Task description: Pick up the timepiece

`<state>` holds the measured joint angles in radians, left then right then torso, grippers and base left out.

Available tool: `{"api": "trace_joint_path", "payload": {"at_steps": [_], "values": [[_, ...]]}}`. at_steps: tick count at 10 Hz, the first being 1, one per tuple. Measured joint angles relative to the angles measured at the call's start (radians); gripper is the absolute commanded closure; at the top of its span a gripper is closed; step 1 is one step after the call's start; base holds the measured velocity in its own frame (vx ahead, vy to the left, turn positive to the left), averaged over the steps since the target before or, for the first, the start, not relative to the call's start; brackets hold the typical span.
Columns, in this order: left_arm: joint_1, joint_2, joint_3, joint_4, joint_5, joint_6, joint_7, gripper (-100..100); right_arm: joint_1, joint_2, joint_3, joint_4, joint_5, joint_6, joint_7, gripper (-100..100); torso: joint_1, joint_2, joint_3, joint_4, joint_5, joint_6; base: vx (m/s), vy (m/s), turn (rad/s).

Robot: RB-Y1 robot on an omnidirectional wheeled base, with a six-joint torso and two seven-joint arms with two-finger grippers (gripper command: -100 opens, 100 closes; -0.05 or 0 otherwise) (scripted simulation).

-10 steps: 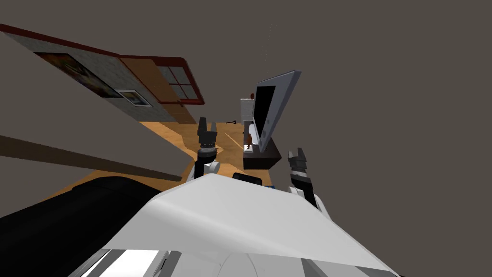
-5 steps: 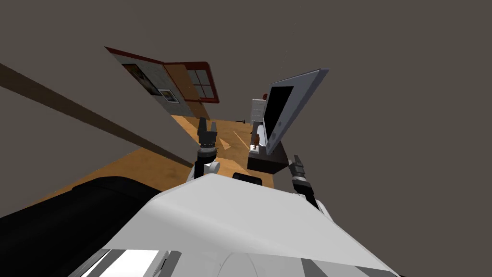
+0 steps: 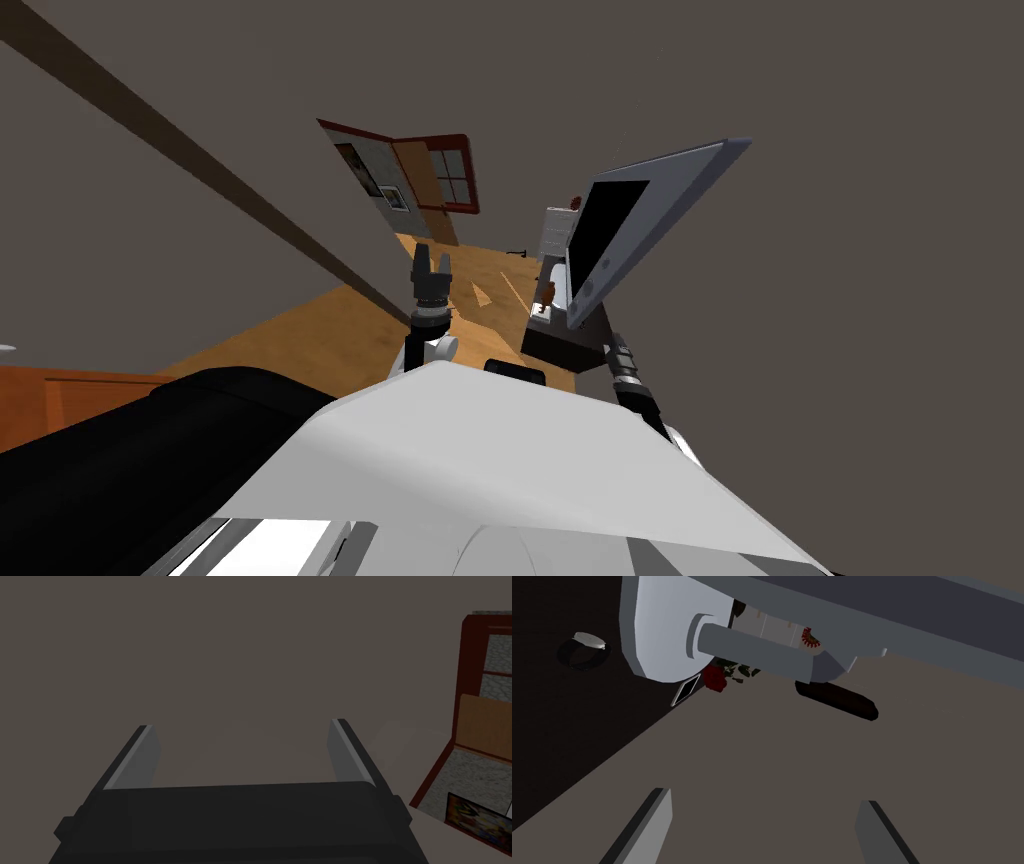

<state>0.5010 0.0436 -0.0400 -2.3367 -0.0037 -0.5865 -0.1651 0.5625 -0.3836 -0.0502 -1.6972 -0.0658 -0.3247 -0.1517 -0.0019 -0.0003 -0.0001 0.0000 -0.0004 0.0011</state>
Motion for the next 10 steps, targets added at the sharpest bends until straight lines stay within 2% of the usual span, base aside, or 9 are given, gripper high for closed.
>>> {"api": "trace_joint_path", "payload": {"at_steps": [2,3,4,5,7,8,10], "values": [[0.0,0.0,0.0,0.0,0.0,0.0,0.0,0,0.01,-0.034,0.001,0.071,-0.012,0.013,0.014,-100,0.0,0.0,0.0,0.0,0.0,-0.001,-0.021,-0.007,0.343],[0.0,0.0,0.0,0.0,0.0,0.0,0.0,0,0.008,-0.037,0.002,0.091,-0.013,0.029,0.024,-100,0.0,0.0,0.0,0.0,0.0,0.0,-0.021,-0.001,0.392],[0.0,0.0,0.0,0.0,0.0,0.0,0.0,0,0.015,-0.07,-0.003,0.11,-0.025,0.047,0.021,-100,0.0,0.0,0.0,0.0,0.0,-0.001,-0.013,-0.01,0.207],[0.0,0.0,0.0,0.0,0.0,0.0,0.0,0,0.011,-0.077,-0.004,0.134,-0.027,0.058,0.023,-100,0.0,0.0,0.0,0.0,0.0,0.0,-0.014,0.0,0.318],[0.0,0.0,0.0,0.0,0.0,0.0,0.0,0,0.011,-0.1,-0.003,0.18,-0.035,0.078,0.035,-100,0.0,0.0,0.0,0.0,0.0,0.0,-0.005,-0.002,0.111],[0.0,0.0,0.0,0.0,0.0,0.0,0.0,0,0.013,-0.103,-0.003,0.19,-0.035,0.082,0.037,-100,0.0,0.0,0.0,0.0,0.0,0.001,-0.012,0.008,0.378],[0.0,0.0,0.0,0.0,0.0,0.0,0.0,0,0.006,-0.125,0.0,0.256,-0.042,0.078,0.044,-100,0.0,0.0,0.0,0.0,0.0,0.001,-0.012,-0.003,0.256]]}}
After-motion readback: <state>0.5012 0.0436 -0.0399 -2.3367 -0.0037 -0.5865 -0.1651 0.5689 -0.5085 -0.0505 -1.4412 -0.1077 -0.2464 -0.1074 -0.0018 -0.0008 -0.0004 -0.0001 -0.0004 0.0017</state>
